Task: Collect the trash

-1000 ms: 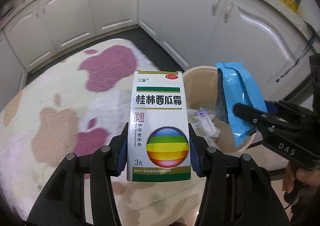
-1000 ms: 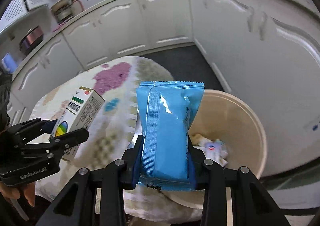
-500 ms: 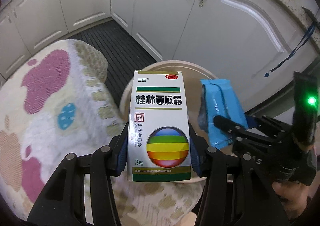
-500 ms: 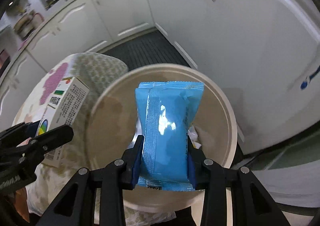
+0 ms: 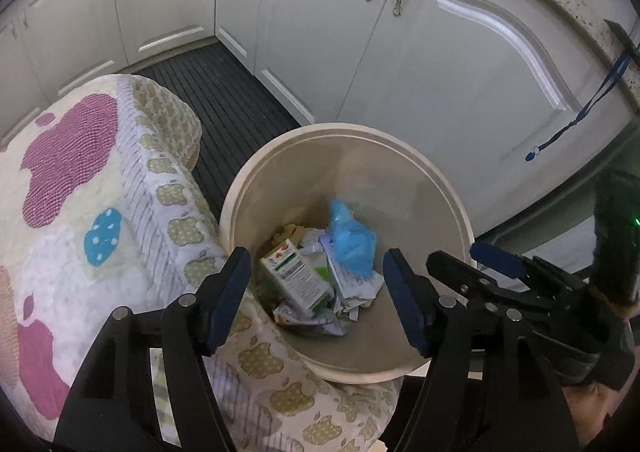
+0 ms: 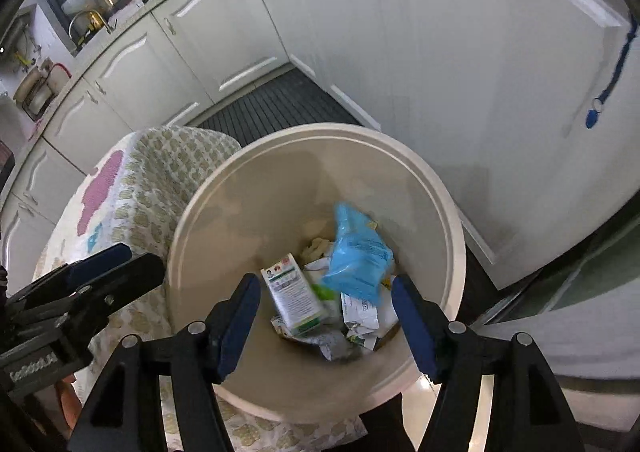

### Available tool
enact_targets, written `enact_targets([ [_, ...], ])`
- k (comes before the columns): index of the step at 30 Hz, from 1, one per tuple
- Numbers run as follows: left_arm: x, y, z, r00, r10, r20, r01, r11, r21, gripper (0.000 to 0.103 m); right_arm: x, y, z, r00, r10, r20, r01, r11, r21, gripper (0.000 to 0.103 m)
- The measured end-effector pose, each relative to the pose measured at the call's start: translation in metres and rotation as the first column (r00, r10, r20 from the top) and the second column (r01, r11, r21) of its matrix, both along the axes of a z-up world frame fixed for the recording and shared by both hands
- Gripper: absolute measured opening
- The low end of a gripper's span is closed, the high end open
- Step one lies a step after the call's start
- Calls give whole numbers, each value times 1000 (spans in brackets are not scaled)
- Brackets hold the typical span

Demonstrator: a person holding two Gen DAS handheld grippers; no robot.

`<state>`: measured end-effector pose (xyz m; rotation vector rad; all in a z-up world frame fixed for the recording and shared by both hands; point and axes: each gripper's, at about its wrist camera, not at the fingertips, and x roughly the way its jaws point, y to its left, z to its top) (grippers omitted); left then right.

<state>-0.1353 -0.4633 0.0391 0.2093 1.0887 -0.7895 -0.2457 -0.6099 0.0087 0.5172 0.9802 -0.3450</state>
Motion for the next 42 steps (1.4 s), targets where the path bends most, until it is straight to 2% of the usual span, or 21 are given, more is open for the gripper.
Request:
enact_targets([
  [7,-6,32,23,993,91,71,-89,995,-37,67,-16,34,28,997,2,73,5,996,-90,66],
  [10,-12,50,40,982,123,144,-117,992,-53,67,-24,50,47,991,-5,134,21,992,-123,66],
  [14,-21,80,63,962,163,218,-144,985,-99,67,-31,75,73,978,-5,207,45,981,-189,69],
  [19,-38,114,92,923,198,330,-154,976,-155,67,-37,113,103,961,17,277,66,956,-286,69],
  [25,-62,143,110,878,220,426,-159,972,-174,67,-51,149,126,941,40,337,93,925,-368,70],
  [27,-68,149,111,874,219,435,-154,972,-180,67,-57,157,133,932,41,361,106,920,-377,70],
  [30,-73,159,113,874,228,429,-152,967,-205,67,-65,167,138,926,43,374,115,913,-391,79],
  [36,-80,172,119,867,254,429,-158,956,-246,67,-77,177,146,921,45,387,127,904,-408,80],
  [42,-89,174,127,848,263,460,-152,952,-265,67,-80,175,149,918,38,395,134,908,-398,80],
])
